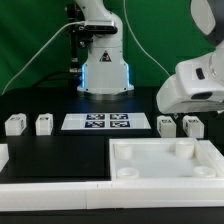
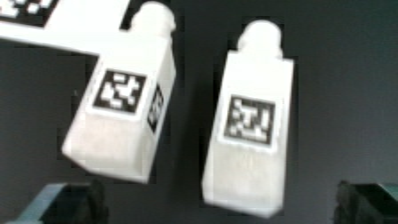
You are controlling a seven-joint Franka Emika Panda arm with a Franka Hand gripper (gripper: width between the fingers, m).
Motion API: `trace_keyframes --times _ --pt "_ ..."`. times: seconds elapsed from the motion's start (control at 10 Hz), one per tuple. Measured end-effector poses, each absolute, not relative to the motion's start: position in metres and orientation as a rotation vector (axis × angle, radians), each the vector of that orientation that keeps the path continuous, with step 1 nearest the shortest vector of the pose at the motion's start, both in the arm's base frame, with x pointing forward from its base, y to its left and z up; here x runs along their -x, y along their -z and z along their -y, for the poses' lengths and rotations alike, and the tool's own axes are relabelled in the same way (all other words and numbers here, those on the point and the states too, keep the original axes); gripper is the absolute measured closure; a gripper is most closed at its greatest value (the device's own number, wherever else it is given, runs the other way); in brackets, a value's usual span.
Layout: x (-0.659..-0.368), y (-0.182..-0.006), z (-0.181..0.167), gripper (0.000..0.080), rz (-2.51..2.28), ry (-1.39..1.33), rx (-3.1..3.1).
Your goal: Assemble one leg
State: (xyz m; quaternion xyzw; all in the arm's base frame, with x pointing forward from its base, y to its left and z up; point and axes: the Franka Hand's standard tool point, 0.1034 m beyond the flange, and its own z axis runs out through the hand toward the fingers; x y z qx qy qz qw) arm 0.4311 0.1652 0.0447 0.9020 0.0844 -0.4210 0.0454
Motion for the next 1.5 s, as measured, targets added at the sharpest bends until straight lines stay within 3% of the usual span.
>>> trace_keyframes --times 0.8,1.1,1.2,1.3,1.5 --pt "-0.421 -0.03 -0.177 0.0151 -0.096 1.277 -2.719" --pt "-0.413 -0.028 -0.177 0.0151 -0.105 1.357 -2.666" --pt "-0.403 -0.032 -0.176 0.0151 -0.109 1.503 -2.565" --pt "-0.41 -0.024 -0.179 0.0151 -0.109 1.535 -2.548" --pt "-0.412 -0.026 -0.182 0.0151 -0.114 1.506 -2.57"
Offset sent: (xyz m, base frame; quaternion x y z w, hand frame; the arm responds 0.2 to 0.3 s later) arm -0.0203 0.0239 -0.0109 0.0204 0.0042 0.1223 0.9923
